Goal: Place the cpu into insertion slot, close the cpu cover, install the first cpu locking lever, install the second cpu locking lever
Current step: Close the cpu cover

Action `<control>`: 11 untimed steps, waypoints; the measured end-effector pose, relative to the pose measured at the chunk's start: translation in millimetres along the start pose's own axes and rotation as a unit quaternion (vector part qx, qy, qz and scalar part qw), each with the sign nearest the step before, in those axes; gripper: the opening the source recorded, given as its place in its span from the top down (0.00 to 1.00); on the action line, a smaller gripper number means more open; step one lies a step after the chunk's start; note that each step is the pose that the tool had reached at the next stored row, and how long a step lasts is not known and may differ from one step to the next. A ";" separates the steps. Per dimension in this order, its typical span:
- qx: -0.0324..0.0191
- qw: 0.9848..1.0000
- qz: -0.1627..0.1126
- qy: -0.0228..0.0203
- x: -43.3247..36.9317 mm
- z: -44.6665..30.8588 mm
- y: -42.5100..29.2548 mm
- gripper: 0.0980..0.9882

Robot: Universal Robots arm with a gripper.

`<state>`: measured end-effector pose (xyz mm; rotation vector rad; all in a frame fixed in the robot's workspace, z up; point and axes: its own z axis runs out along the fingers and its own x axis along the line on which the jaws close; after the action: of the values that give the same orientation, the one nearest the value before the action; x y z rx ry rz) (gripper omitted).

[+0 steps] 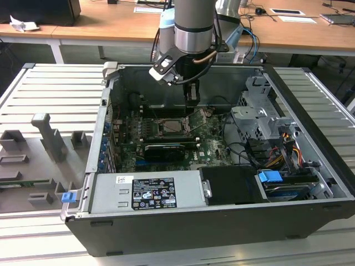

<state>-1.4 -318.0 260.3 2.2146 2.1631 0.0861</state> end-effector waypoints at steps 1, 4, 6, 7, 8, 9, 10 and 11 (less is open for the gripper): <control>0.000 1.000 0.000 0.000 0.0 0.1 1.9 0.99; 0.000 1.000 0.000 0.000 0.2 0.5 6.5 0.99; 0.000 1.000 0.000 0.000 0.2 0.6 9.0 0.99; 0.000 1.000 0.000 0.000 0.3 0.7 10.2 0.99; 0.000 1.000 0.000 0.000 0.3 0.9 12.4 0.99; 0.000 1.000 0.000 0.000 0.3 1.0 14.3 0.99; 0.000 1.000 0.000 0.000 0.4 1.1 15.6 0.99; 0.000 1.000 0.000 0.000 0.4 1.2 16.9 0.99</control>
<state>15.5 -317.9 260.3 2.2148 2.1631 0.0859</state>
